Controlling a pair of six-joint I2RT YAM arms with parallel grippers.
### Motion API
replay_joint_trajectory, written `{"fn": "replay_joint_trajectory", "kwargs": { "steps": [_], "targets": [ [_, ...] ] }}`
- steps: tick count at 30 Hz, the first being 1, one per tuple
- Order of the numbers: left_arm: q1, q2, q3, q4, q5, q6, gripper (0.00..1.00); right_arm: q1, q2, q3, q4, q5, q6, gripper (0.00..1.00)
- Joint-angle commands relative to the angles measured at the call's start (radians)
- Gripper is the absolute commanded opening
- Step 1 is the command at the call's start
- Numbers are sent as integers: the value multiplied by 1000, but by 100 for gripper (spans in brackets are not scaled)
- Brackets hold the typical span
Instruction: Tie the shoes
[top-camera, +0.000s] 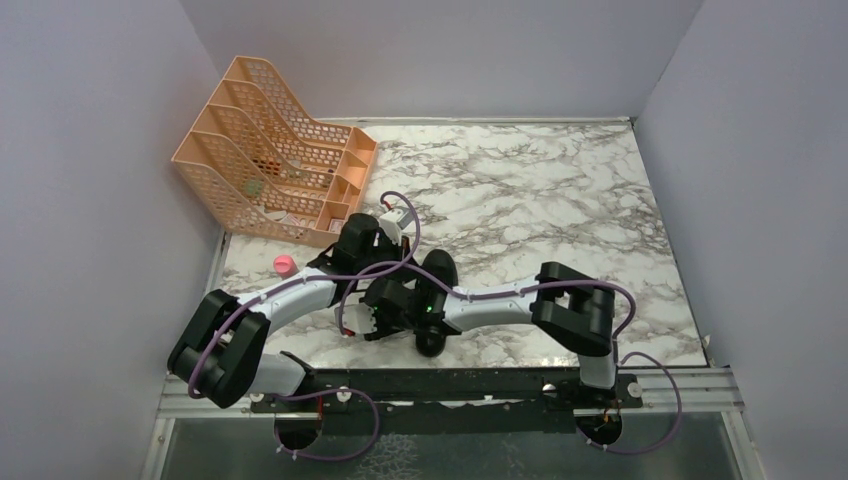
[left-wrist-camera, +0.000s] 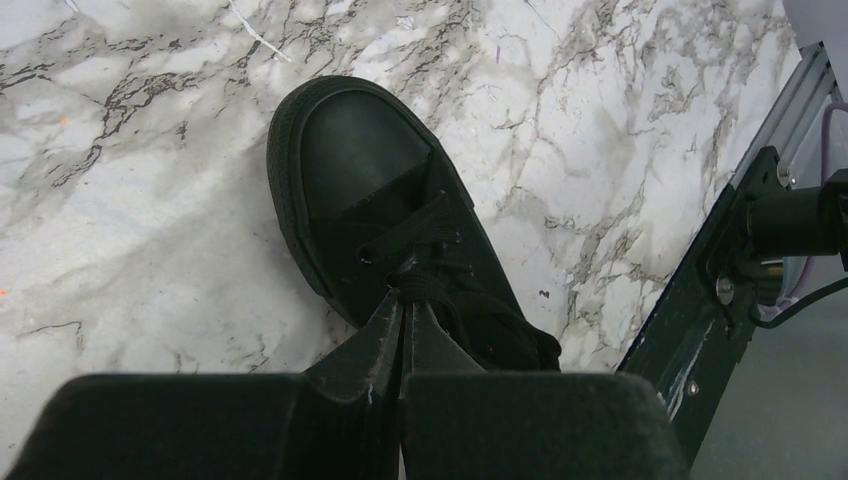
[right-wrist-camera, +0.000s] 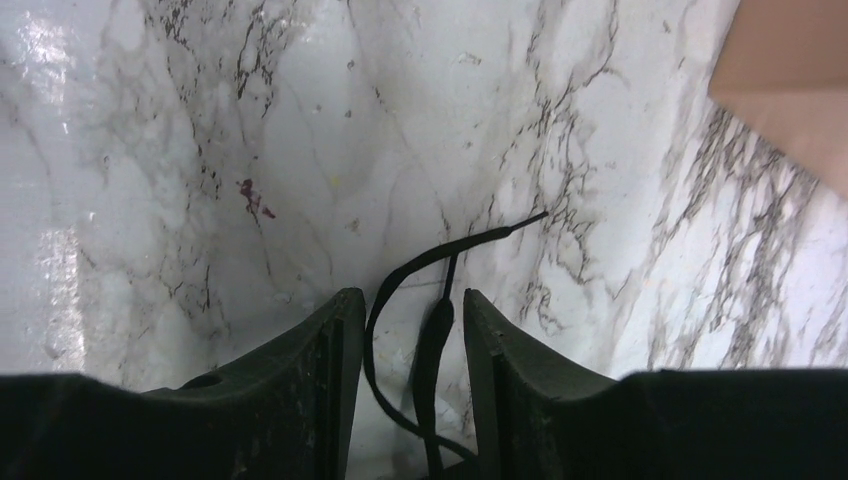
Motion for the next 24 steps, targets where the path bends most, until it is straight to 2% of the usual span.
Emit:
{"fn": "replay_joint_trajectory", "kwargs": {
  "steps": [1, 5, 8, 10, 14, 17, 19, 23, 24],
  "targets": [
    [5, -5, 16, -8, 33, 23, 0, -6, -14, -21, -170, -26, 66, 47],
    [7, 3, 20, -6, 33, 22, 0, -8, -18, -32, -217, -85, 94, 46],
    [8, 16, 29, -5, 34, 18, 0, -10, 24, -3, -239, -135, 99, 39],
    [8, 18, 32, -2, 36, 13, 0, -12, 54, 9, -215, -121, 101, 26],
    [8, 20, 32, 2, 38, 4, 0, -15, 70, 29, -146, 11, 87, 2],
    [8, 12, 28, 2, 41, -8, 0, -15, 8, 44, -148, -14, 70, 1],
    [8, 5, 25, 3, 41, -16, 0, -15, -99, 37, -170, -60, 111, 1],
    [8, -12, 3, 23, 43, -51, 0, -16, -348, -131, -116, -273, 174, 1],
    [8, -14, 0, 28, 45, -61, 0, -18, -398, -177, -93, -278, 197, 1]
  ]
}}
